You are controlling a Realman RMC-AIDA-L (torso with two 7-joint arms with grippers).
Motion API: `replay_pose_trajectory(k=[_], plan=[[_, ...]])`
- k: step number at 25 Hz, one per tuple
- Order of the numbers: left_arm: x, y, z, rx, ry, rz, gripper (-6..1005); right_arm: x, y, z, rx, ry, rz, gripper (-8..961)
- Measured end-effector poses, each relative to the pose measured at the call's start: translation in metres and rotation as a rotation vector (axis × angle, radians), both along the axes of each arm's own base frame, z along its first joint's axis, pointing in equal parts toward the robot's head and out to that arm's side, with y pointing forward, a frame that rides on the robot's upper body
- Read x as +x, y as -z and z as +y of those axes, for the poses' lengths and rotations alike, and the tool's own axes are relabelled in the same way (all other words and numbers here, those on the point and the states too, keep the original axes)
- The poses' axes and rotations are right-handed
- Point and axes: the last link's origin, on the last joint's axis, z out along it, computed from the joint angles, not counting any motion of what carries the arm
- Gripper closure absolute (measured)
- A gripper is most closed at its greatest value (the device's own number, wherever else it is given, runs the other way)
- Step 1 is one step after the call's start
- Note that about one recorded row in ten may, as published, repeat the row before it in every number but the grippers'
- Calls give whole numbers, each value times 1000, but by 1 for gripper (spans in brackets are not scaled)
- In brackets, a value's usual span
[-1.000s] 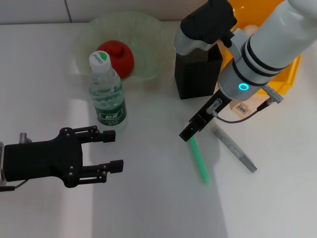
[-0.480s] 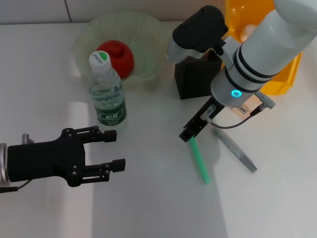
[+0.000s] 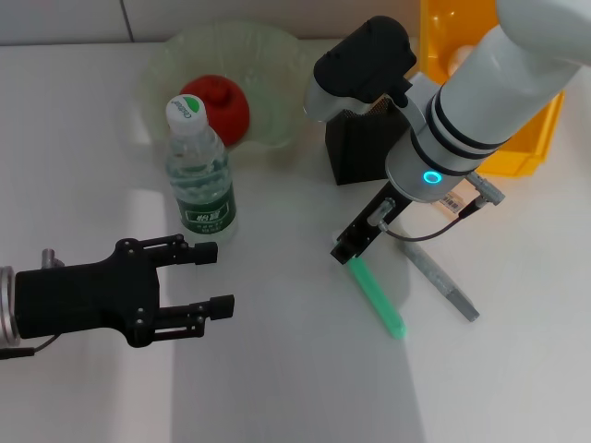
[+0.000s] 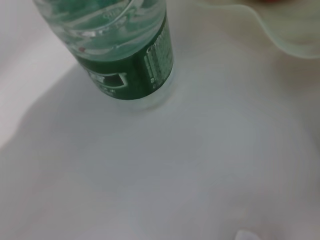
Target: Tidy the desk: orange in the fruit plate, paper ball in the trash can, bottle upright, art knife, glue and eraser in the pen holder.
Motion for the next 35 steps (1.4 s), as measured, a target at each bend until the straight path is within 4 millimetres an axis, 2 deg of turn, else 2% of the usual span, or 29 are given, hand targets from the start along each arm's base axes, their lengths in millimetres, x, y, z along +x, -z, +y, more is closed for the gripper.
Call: replay_pose_trajectory(k=[22,35], plan=[[1,2,3,8,-3,10,271,0,3,1,-5,-7,-6,601],[2,2,4,9,-1,8,271,-1,8,-4,-24,-19,-4,648]])
